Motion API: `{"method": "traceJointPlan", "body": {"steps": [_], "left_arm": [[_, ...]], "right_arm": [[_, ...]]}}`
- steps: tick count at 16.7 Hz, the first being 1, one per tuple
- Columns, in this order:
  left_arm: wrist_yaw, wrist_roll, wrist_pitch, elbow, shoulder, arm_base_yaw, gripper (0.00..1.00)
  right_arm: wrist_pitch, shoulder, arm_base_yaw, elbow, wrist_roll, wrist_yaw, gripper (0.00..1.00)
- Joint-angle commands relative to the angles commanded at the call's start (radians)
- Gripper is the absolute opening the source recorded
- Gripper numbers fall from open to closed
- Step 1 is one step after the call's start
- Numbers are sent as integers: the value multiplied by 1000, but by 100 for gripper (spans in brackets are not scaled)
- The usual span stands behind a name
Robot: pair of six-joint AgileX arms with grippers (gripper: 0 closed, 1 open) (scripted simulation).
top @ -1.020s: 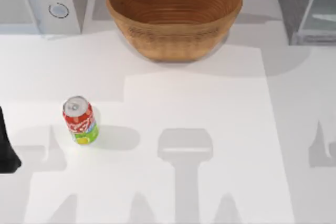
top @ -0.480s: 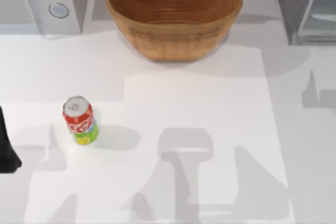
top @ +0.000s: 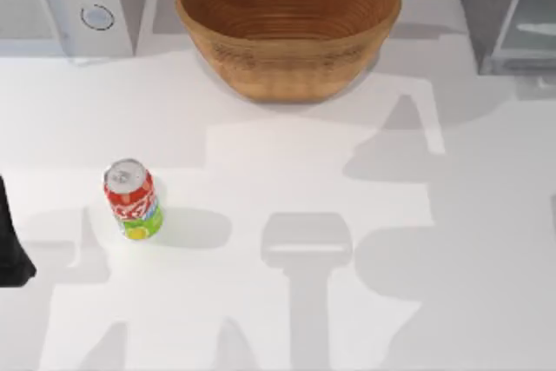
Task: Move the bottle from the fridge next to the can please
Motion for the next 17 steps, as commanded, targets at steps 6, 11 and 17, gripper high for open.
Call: {"method": "traceJointPlan", "body": {"steps": [6, 11, 17], "left_arm": [[0, 0, 0, 0, 0, 0, 100], [0, 0, 0, 0, 0, 0, 100], [0, 0, 0, 0, 0, 0, 100]], "right_arm": [[210, 385, -50, 194, -3, -43, 100], [242, 433, -57, 223, -4, -49, 100], [211, 467, -48, 286, -4, -40, 100]]}}
